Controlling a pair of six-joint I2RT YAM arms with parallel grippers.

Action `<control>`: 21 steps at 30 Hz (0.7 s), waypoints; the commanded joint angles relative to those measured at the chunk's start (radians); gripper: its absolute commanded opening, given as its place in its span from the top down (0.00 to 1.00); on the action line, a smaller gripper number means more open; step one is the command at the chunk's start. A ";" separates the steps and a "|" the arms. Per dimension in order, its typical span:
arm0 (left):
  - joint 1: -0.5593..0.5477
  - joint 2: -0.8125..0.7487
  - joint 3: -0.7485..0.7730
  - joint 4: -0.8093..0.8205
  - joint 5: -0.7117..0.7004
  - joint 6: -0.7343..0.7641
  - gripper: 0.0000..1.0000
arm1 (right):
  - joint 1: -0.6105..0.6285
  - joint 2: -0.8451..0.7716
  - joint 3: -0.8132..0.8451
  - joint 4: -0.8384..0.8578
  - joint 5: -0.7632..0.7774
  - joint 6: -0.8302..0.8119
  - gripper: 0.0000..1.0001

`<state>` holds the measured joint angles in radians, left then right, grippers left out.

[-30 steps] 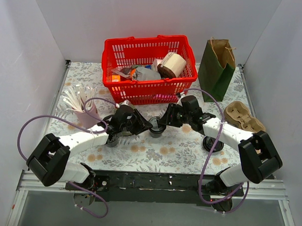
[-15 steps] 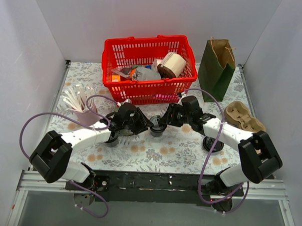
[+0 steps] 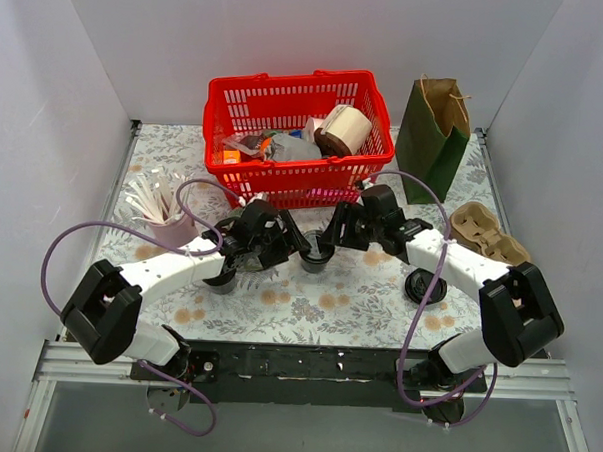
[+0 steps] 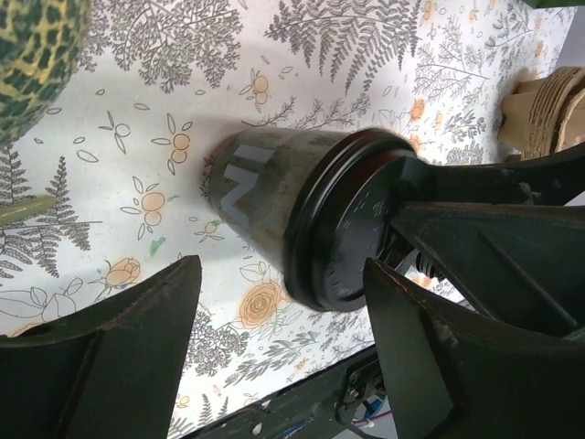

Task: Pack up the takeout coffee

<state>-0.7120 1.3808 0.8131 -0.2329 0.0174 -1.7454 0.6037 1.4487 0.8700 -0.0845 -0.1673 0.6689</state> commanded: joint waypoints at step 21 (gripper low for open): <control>-0.006 -0.302 0.078 -0.100 -0.077 0.171 0.02 | -0.198 -0.399 0.109 -0.333 0.362 -0.153 0.08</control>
<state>-0.7155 1.2030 0.9108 -0.3149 -0.0196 -1.6363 0.4934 1.1854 0.9924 -0.3103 0.0204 0.5880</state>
